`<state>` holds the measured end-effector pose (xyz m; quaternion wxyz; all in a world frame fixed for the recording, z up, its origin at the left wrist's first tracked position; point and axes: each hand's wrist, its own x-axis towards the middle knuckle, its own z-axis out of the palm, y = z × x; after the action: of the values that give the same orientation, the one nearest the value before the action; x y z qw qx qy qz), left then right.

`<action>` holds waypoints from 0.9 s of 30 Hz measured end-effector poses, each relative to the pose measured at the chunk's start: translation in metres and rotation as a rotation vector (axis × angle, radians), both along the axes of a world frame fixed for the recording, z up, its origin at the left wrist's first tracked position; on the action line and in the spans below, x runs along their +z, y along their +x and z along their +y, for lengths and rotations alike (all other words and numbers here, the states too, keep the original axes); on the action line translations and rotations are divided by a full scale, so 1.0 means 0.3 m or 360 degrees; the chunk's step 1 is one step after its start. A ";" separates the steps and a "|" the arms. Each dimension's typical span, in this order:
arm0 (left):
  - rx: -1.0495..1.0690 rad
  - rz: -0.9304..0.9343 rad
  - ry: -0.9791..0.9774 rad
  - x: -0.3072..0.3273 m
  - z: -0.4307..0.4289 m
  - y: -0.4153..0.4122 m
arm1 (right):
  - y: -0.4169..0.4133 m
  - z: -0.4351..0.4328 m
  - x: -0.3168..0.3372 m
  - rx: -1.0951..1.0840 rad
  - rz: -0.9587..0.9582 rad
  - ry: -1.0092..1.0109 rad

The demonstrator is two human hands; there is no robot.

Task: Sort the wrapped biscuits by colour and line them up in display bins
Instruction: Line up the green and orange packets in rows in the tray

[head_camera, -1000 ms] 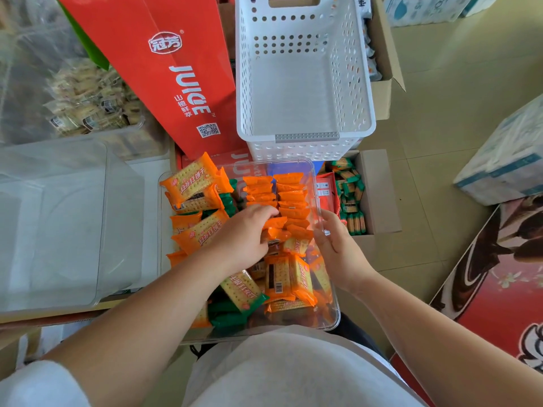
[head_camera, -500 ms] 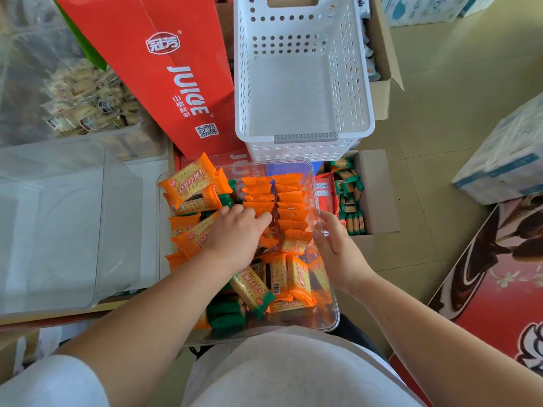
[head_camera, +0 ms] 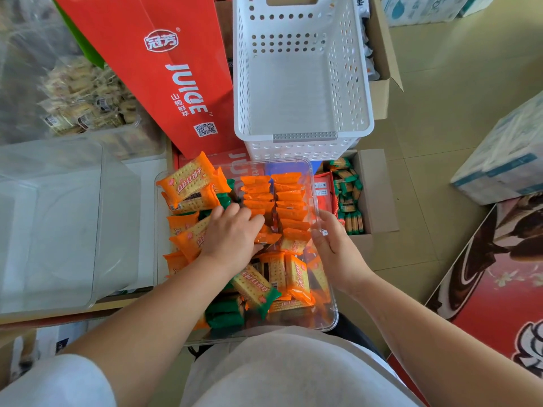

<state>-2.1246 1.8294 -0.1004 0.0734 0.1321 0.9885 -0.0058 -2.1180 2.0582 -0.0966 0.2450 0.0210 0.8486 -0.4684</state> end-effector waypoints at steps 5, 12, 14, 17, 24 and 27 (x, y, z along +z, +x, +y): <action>0.0029 0.0060 -0.0129 -0.004 -0.006 -0.017 | -0.001 -0.001 -0.002 -0.0001 0.0002 0.0013; -0.0061 -0.0098 0.0087 0.070 0.026 -0.007 | 0.001 -0.001 -0.009 -0.0028 -0.0018 -0.0003; -0.0130 -0.0234 0.0237 0.109 0.052 0.025 | 0.002 0.000 -0.008 -0.0029 -0.0012 -0.0016; -0.0351 -0.0682 -0.0017 0.092 0.077 0.090 | 0.001 0.000 -0.007 -0.0032 -0.0005 -0.0010; -0.0244 -0.0874 -0.0117 0.015 0.126 0.101 | -0.002 0.001 -0.003 -0.0015 -0.0029 -0.0023; -0.0287 -0.0845 -0.0261 -0.002 0.159 0.112 | -0.002 0.000 -0.002 -0.0004 -0.0019 -0.0004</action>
<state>-2.0910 1.8772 -0.1011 0.3392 0.2100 0.9152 -0.0575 -2.1186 2.0582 -0.0970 0.2497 0.0245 0.8464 -0.4698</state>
